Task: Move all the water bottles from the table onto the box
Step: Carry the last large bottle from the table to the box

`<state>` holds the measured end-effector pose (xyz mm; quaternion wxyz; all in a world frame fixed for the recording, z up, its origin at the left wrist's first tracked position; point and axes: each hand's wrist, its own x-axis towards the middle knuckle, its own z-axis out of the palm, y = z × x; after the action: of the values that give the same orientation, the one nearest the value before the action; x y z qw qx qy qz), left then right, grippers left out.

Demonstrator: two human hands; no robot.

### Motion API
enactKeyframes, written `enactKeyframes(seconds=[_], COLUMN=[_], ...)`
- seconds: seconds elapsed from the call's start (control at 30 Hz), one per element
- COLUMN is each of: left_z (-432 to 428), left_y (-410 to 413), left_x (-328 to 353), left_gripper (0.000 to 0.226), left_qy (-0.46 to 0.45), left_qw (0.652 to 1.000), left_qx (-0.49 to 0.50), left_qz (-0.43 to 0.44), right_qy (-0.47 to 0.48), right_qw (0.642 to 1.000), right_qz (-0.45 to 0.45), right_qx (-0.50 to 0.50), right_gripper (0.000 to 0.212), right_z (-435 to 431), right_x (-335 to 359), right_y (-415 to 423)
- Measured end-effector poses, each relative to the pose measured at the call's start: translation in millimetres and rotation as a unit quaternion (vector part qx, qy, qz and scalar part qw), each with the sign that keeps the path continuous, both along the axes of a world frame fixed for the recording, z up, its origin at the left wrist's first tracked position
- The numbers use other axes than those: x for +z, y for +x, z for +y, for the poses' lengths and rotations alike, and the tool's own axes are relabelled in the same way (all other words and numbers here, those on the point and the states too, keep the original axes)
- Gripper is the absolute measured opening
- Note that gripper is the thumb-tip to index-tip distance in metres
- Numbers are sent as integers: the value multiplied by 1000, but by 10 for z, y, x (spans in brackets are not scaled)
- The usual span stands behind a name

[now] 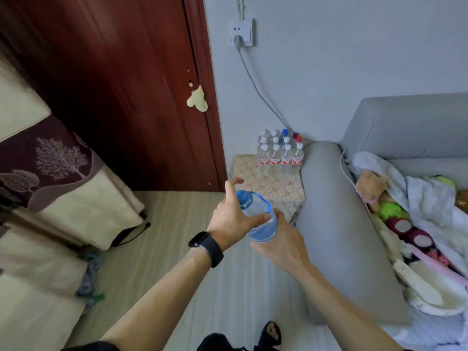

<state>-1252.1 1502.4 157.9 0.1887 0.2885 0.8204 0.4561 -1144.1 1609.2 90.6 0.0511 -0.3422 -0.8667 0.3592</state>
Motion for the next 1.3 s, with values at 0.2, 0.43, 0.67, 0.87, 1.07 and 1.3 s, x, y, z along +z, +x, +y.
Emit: enactKeyframes(seconds=[0.2, 0.43, 0.67, 0.87, 1.07, 1.3], left_z=[779, 1501, 2188, 2781, 3262, 3667], left_y=[-830, -1906, -2875, -3404, -3769, -4217], left_x=[-228, -600, -797, -1045, -1252, -1647], left_gripper=[65, 57, 54, 52, 49, 43], left_qy=[-42, -33, -66, -136, -223, -300], left_qw=[999, 997, 992, 987, 974, 953], left_qx=[-5, 11, 10, 14, 8, -44], left_qz=[-6, -69, -108, -87, -38, 0], right_qy=[7, 7, -15, -120, -201, -181], right_qw=[999, 996, 993, 989, 976, 959], right_qz=[-24, -77, -88, -79, -69, -134], right_qx=[35, 41, 74, 32, 47, 169], right_gripper=[47, 67, 65, 84, 92, 75], right_z=[804, 1566, 2252, 2631, 3056, 3740], right_x=[-102, -522, -779, -1218, -1577, -1861], right_y=[-756, -1873, -2732, -3212, -3755, -4275])
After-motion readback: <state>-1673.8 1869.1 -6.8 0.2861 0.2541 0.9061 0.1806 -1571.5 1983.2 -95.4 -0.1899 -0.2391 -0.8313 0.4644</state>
